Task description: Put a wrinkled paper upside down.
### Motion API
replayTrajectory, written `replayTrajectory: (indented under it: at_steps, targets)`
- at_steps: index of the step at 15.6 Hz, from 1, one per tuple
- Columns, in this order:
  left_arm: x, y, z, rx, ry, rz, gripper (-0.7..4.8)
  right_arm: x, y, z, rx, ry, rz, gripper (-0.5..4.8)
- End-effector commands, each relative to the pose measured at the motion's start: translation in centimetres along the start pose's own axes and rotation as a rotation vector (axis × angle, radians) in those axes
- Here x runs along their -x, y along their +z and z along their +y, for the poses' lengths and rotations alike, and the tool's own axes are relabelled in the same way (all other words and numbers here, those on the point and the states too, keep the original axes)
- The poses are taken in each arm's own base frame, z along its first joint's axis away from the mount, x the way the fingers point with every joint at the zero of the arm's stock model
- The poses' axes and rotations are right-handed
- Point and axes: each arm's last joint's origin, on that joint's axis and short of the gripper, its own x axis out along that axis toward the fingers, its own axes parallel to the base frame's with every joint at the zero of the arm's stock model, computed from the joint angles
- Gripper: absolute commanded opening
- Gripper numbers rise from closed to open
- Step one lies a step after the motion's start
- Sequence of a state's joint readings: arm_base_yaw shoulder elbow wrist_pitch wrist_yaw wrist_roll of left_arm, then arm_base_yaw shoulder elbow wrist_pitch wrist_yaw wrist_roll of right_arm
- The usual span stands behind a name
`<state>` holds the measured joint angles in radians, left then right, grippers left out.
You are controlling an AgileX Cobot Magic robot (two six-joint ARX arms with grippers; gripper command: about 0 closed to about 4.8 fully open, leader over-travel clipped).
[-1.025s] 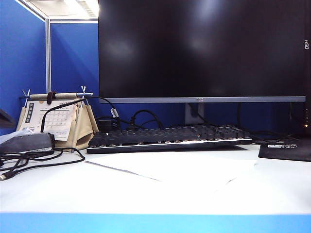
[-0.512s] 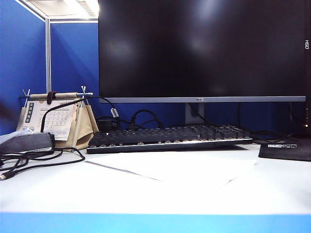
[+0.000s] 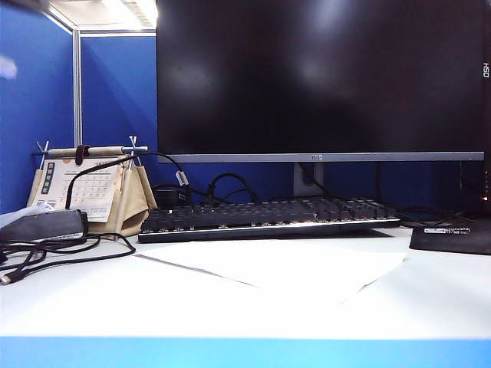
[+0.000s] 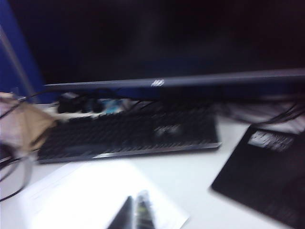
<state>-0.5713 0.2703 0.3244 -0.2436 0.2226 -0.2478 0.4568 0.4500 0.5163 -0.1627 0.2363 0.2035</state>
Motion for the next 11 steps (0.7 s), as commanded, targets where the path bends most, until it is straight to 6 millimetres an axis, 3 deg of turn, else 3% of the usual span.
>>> replayTrajectory:
  at_steps: [1, 3, 4, 6, 7, 10, 11]
  targets:
    - [-0.1, 0.2, -0.1, 0.011, -0.043, 0.008, 3.90, -3.6, 2.8, -0.5, -0.012, 0.062, 0.097, 1.00]
    - [-0.1, 0.2, -0.2, 0.014, -0.043, 0.007, 3.90, -7.5, 3.2, -4.7, -0.213, 0.135, 0.245, 1.00]
    - [-0.1, 0.2, -0.2, 0.023, -0.044, 0.010, 3.90, -9.2, 2.3, -9.1, -0.424, 0.182, 0.306, 1.25]
    - [-0.1, 0.2, -0.1, 0.023, -0.044, 0.014, 3.90, -10.7, 0.8, -13.0, -0.584, 0.167, 0.338, 2.29]
    - [-0.1, 0.2, -0.2, 0.023, -0.044, 0.014, 3.90, -11.9, 0.0, -14.4, -0.650, 0.180, 0.374, 2.44]
    - [-0.1, 0.1, -0.1, 0.023, -0.045, 0.017, 3.90, -15.6, -0.9, -14.6, -0.723, 0.325, 0.507, 2.45]
    - [-0.1, 0.1, -0.1, 0.022, -0.044, 0.017, 3.90, -17.1, -0.9, -14.0, -0.727, 0.355, 0.564, 2.76]
